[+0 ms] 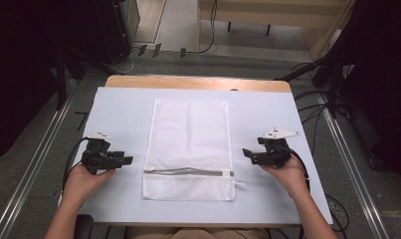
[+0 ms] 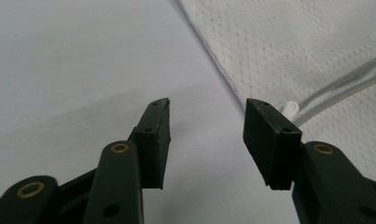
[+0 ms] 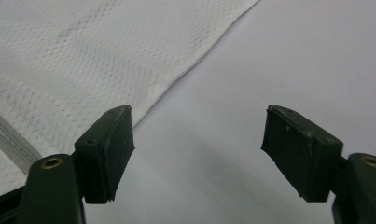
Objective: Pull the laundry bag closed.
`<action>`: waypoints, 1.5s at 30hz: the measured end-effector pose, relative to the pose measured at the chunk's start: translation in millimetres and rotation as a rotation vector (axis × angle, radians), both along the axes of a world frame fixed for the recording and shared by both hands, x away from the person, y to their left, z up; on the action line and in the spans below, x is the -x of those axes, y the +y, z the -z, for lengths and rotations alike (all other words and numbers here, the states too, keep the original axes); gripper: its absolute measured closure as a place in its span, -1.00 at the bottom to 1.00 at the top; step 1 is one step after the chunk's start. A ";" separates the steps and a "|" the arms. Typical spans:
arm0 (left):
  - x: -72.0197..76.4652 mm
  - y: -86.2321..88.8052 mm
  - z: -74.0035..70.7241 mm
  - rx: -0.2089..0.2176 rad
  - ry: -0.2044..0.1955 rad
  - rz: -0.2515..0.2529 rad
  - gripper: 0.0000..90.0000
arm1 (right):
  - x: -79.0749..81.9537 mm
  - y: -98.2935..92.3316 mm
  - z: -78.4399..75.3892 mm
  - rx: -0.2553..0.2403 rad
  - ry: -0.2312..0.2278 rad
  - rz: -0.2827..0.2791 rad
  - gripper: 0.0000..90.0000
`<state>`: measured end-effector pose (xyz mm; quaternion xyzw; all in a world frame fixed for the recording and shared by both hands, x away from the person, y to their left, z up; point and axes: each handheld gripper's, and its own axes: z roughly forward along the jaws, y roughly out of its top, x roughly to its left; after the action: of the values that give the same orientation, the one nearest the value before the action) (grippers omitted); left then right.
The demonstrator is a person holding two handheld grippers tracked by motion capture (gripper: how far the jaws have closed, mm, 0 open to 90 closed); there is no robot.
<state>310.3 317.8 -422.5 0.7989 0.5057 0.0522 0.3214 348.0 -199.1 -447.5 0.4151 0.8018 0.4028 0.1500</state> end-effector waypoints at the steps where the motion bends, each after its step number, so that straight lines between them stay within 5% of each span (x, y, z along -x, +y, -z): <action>1: 0.0 0.0 0.0 0.000 0.000 0.000 0.14 | 0.0 0.0 0.0 0.000 0.000 0.000 -0.42; 5: 0.5 -1.0 -2.2 0.021 -0.022 0.002 0.06 | -1.4 -0.5 0.2 -0.010 0.025 0.016 -0.58; 6: -0.8 -0.6 -2.3 0.050 -0.002 0.004 0.01 | -0.7 0.0 -0.1 0.000 0.022 0.009 -0.56; 9: -1.1 -0.3 -1.0 0.045 0.016 0.015 -0.05 | 0.4 1.9 -1.3 -0.006 0.029 -0.014 -0.37; 19: 2.1 -0.6 -3.0 0.061 -0.013 0.026 0.00 | 2.2 3.6 -5.9 0.013 0.027 -0.025 -0.04; 45: 5.1 -3.4 -5.8 0.083 -0.025 0.042 -0.01 | 10.1 23.4 -17.1 -0.004 0.048 -0.048 0.20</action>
<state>305.2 314.5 -416.7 0.7944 0.4867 0.0344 0.3617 337.9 -175.7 -430.4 0.4057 0.8142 0.3976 0.1201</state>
